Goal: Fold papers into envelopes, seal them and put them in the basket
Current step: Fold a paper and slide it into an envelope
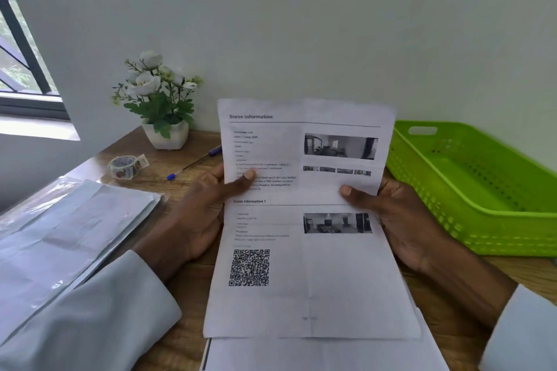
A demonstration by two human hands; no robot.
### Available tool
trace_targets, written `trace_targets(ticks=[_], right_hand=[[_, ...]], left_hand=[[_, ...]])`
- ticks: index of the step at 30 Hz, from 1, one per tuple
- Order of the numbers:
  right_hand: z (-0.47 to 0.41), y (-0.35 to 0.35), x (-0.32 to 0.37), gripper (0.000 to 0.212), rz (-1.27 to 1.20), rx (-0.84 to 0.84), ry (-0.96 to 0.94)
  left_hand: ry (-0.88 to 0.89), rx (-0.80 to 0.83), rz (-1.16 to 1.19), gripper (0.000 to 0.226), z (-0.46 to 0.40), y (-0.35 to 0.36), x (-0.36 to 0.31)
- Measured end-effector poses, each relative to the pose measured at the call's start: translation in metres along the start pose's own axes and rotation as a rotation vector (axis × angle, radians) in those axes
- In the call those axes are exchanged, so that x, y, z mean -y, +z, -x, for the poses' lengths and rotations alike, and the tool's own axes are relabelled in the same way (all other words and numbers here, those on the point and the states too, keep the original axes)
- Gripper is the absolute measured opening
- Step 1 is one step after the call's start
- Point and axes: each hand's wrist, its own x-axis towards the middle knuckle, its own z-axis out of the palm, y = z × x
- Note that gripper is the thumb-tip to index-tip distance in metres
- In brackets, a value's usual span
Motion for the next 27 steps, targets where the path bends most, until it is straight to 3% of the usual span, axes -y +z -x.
trace_targets(ticks=[3,6,8,11,13,15,19,23,27], right_hand=[[-0.004,-0.002,-0.001,0.031,-0.023,-0.018,-0.076],[-0.006,0.0,0.001,0.042,-0.034,-0.013,-0.151],[-0.005,0.0,0.004,0.035,-0.018,0.008,-0.182],[-0.003,-0.001,0.011,0.02,0.005,0.047,-0.07],[-0.003,-0.002,0.013,0.017,0.035,0.019,-0.023],[-0.003,-0.004,0.012,0.02,0.02,-0.009,0.013],[-0.004,-0.004,0.012,0.021,-0.063,-0.022,0.132],[-0.005,-0.001,0.015,0.026,-0.122,-0.047,0.202],[-0.003,-0.001,0.013,0.029,-0.144,-0.076,0.258]], left_hand=[[-0.039,0.09,-0.077,0.043,0.0,-0.003,0.002],[-0.007,0.072,-0.094,0.038,-0.002,-0.003,0.003],[0.024,0.041,-0.077,0.028,-0.002,-0.003,0.001],[-0.022,0.005,-0.076,0.018,-0.003,-0.01,-0.007],[-0.078,-0.071,-0.055,0.023,-0.005,-0.019,-0.009],[-0.123,-0.144,-0.056,0.031,-0.006,-0.02,-0.009],[-0.125,-0.141,0.033,0.046,-0.006,-0.008,-0.011],[-0.136,-0.165,0.076,0.037,-0.005,-0.008,-0.012],[-0.146,-0.129,0.01,0.056,-0.007,-0.008,-0.005]])
